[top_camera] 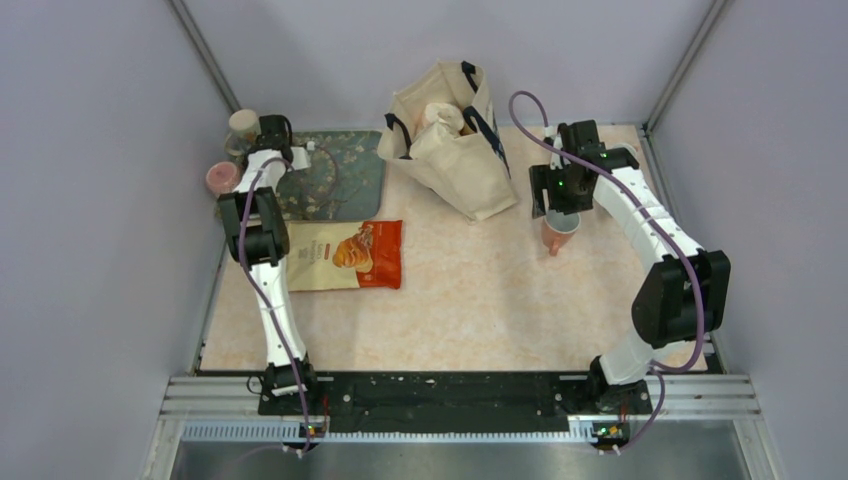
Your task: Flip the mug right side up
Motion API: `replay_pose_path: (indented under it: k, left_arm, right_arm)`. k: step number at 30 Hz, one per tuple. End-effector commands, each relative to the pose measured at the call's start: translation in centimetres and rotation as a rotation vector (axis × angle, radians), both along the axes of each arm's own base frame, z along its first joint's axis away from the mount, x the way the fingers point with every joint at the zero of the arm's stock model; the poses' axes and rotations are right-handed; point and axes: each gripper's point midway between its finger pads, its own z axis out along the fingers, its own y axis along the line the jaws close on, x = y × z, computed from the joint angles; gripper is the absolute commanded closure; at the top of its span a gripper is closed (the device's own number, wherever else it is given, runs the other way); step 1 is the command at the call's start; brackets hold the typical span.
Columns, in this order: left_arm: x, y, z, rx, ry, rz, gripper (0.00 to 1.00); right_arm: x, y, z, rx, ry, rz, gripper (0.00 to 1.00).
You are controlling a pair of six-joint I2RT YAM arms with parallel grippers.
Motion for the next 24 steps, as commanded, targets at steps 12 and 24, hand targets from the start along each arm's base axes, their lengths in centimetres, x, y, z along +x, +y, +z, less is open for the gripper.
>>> replay_pose_path:
  k: [12, 24]
  left_arm:
    - [-2.1, -4.4, 5.0, -0.18, -0.19, -0.006, 1.0]
    - [-4.8, -11.6, 6.6, -0.72, -0.404, 0.106, 1.0]
  right_arm:
    - [-0.6, 0.6, 2.3, 0.032, -0.072, 0.029, 0.28]
    - [-1.9, 1.9, 5.4, 0.05, -0.176, 0.052, 0.27]
